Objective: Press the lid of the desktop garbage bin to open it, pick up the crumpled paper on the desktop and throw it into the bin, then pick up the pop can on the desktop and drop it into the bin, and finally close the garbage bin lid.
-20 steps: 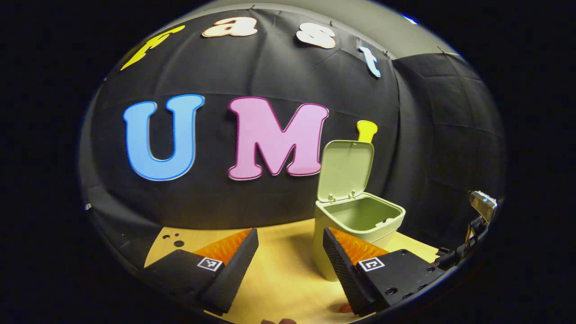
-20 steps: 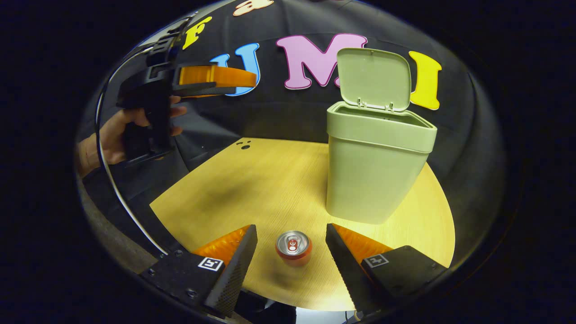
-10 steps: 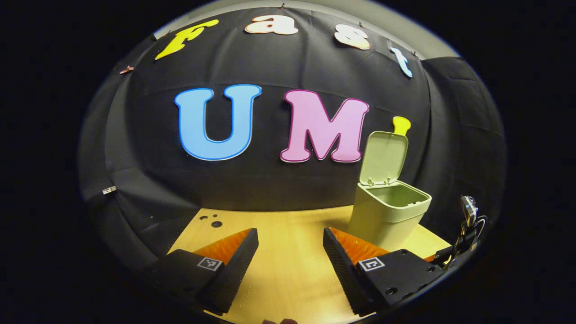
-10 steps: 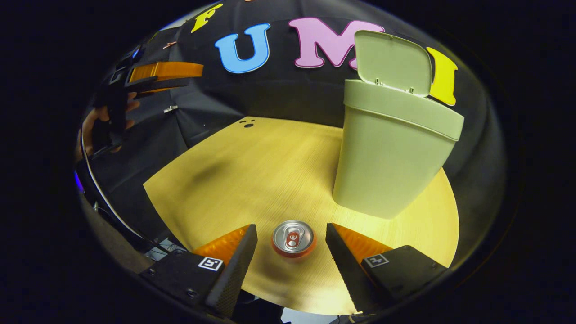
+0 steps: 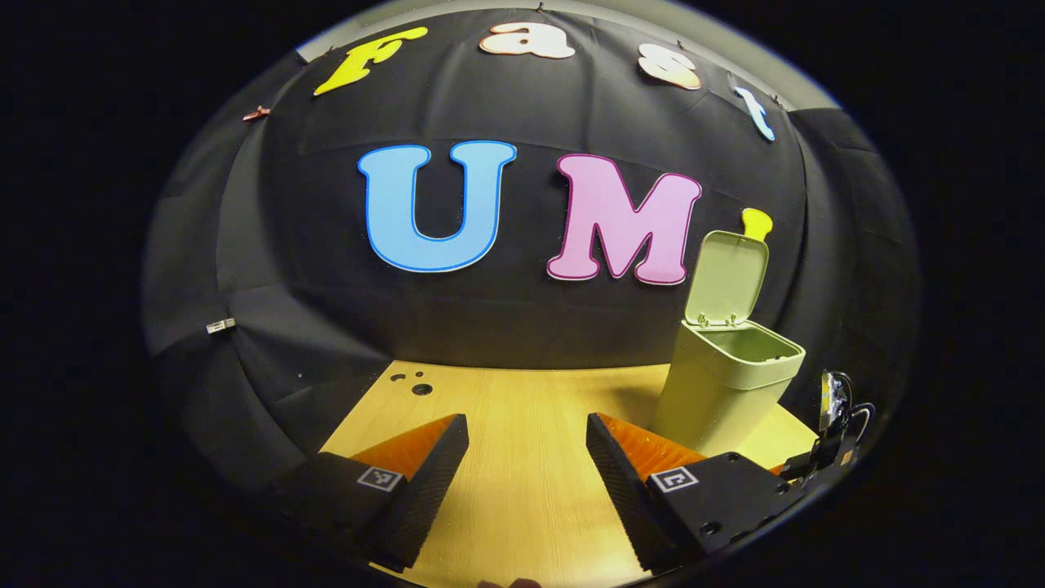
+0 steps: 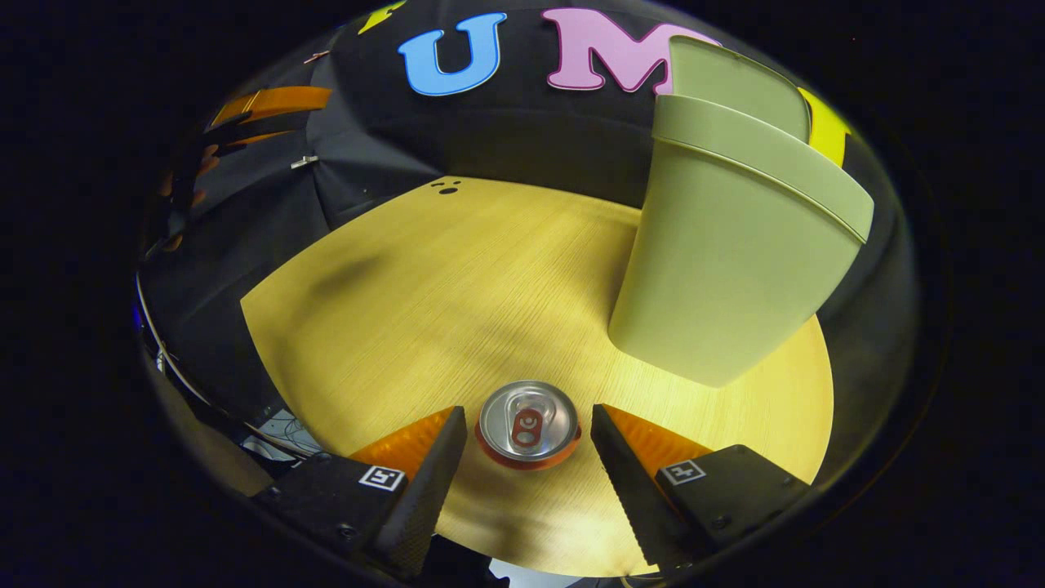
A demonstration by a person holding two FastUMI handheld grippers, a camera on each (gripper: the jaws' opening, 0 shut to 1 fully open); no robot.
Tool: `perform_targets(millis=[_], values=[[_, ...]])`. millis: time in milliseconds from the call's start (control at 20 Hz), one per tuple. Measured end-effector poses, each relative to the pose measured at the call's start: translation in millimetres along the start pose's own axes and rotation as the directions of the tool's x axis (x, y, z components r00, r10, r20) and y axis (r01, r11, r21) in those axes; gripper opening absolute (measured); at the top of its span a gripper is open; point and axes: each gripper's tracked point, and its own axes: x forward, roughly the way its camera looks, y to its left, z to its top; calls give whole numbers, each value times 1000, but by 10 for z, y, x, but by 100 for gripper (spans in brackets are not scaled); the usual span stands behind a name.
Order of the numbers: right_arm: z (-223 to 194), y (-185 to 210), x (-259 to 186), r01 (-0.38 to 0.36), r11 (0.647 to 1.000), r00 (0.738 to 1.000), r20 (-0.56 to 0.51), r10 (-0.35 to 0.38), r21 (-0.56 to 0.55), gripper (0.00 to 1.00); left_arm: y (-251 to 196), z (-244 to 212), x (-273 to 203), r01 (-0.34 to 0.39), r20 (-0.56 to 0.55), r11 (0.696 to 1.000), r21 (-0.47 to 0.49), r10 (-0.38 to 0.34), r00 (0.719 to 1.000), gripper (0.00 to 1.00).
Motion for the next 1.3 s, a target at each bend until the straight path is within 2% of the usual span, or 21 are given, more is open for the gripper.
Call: perform_targets(millis=[250,350,550,1050,1150,1300], values=[[-59,-32,63,2,1000,1000,-18,-2,-10,92,1,-18,29,2,-5,1000,2,-2,1000,95],[-63,-38,54,4,1000,1000,-14,-4,-9,83,-15,-27,41,5,-9,1000,5,-5,1000,95],[-21,-76,-25,3,1000,1000,-8,-3,16,84,-44,-52,67,11,-17,1000,6,-11,1000,95],[902,-255,-721,-32,998,986,165,22,59,83,-175,-98,136,31,-22,1000,-2,-31,999,95],[1119,-290,-886,-39,998,979,200,27,54,83,-207,-98,146,40,-19,999,-6,-40,999,95],[1508,-339,-1118,-61,996,956,290,37,72,83,-259,-86,172,51,-17,999,-14,-51,999,95]])
